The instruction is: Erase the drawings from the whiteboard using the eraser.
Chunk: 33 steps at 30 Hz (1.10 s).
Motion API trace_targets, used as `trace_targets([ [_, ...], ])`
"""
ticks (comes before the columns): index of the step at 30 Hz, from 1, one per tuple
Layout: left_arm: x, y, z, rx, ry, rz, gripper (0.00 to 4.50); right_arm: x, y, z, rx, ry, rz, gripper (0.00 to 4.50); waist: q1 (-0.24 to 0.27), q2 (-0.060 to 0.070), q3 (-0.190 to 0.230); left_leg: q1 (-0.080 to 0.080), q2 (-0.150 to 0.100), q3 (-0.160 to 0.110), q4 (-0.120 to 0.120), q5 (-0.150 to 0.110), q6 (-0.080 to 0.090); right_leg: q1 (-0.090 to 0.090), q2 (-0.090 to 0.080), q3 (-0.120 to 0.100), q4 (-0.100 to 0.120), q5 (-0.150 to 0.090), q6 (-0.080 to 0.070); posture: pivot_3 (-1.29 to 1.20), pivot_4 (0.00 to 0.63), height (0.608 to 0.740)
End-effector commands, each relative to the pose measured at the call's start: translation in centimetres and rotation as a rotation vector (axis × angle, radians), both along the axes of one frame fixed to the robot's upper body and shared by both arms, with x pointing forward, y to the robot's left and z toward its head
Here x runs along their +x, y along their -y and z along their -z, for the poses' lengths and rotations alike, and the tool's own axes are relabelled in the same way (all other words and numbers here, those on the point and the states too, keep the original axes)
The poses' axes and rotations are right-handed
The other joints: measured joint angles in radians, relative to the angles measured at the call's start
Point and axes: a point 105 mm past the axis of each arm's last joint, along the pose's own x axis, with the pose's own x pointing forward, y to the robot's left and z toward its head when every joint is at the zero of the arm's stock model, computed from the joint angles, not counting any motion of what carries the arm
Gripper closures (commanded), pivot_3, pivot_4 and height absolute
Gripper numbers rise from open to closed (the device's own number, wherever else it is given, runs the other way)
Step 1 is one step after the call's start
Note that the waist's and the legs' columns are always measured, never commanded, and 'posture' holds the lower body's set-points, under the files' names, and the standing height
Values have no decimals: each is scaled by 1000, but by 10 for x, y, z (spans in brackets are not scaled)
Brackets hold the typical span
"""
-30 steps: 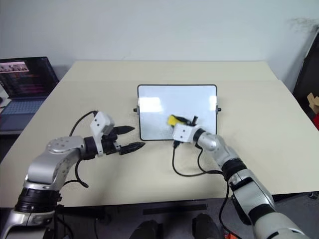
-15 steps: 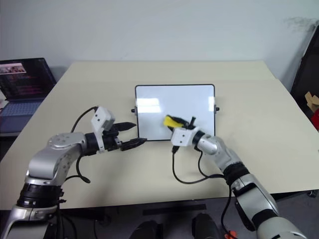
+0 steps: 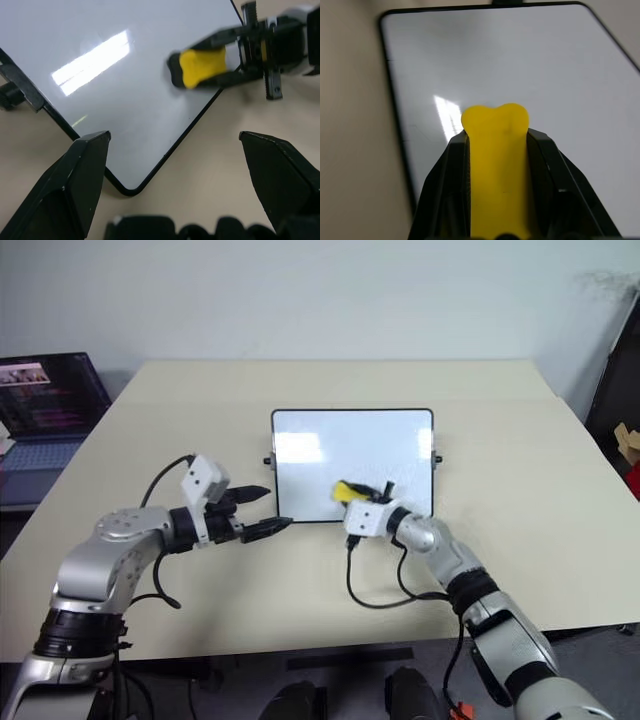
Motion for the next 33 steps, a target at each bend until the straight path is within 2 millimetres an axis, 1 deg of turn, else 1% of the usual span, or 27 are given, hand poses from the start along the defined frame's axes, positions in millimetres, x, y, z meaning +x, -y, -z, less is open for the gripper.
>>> trace_targets([
  [1,0,1,-12,1,48,14,0,-1,10,18,-52,-54,31,3329,0,0,0,0,0,0,0,0,0,0,0,0,0,0,0,0,150,740],
  [5,3,-1,-10,6,52,0,0,6,5,-31,124,66,35,3329,1,0,0,0,0,0,1,1,0,-1,1,0,1,0,0,0,150,740],
  [8,7,-6,-10,6,71,-32,0,2,2,-67,267,103,23,3329,3,0,1,-2,0,-1,1,1,0,-2,1,0,1,1,0,0,150,740],
  [10,11,-12,-12,-3,96,-66,0,-3,5,-86,352,100,31,3329,5,0,1,-3,1,-1,0,1,0,-3,0,0,0,1,0,0,150,740],
  [12,17,-20,-14,-11,125,-117,0,-9,15,-101,424,86,62,3329,6,0,1,-5,1,-1,-1,0,-1,-5,0,0,-2,0,0,0,150,740],
  [15,19,-24,-15,-30,139,-141,0,-15,44,-114,518,50,163,3329,15,0,1,-8,1,-2,-1,0,-1,-6,-1,0,-5,0,1,0,150,740],
  [16,16,-20,-16,-36,142,-118,0,-16,55,-114,540,26,206,3329,20,0,1,-9,1,-3,-1,-1,-1,-6,-2,0,-5,0,1,0,150,740],
  [18,4,-5,-18,-53,133,-16,0,-22,83,-109,560,-23,313,3329,28,0,1,-13,0,-3,0,-1,-1,-9,-3,-1,-5,0,1,0,150,740],
  [20,-5,9,-18,-49,123,68,0,-30,103,-101,559,-75,394,3329,36,0,1,-16,-1,-6,1,-1,-1,-10,-4,-2,-6,0,1,0,150,740],
  [22,-14,25,-18,-2,133,172,0,-41,128,-90,585,-139,509,3329,43,0,1,-18,-1,-6,1,-1,-1,-12,-4,-2,-6,0,1,0,150,740],
  [24,-17,38,-19,33,144,242,0,-52,148,-82,612,-175,606,3329,46,1,1,-18,-1,-6,0,-1,-1,-12,-4,-2,-6,0,1,0,150,740],
  [26,-21,50,-19,59,148,310,0,-61,161,-74,625,-210,682,3329,48,1,1,-18,-1,-6,1,-1,-1,-12,-3,-2,-5,0,1,0,150,740],
  [28,-27,67,-19,59,142,405,0,-68,174,-64,652,-255,764,3329,44,1,1,-17,-2,-4,1,-1,0,-12,-2,-2,-4,0,1,0,150,740],
  [31,-28,88,-20,48,143,503,0,-71,181,-53,671,-305,838,3329,40,1,1,-15,-2,-3,1,-1,0,-11,1,-2,-2,0,1,0,150,740],
  [32,-27,94,-20,44,143,523,0,-71,182,-50,684,-321,856,3329,39,1,1,-14,-2,-2,1,-1,0,-10,2,-2,-2,-1,1,0,150,740],
  [33,-25,104,-18,51,144,567,0,-69,184,-46,715,-344,878,3329,39,1,1,-14,-1,-3,1,0,0,-10,3,-2,-2,0,1,0,150,740],
])
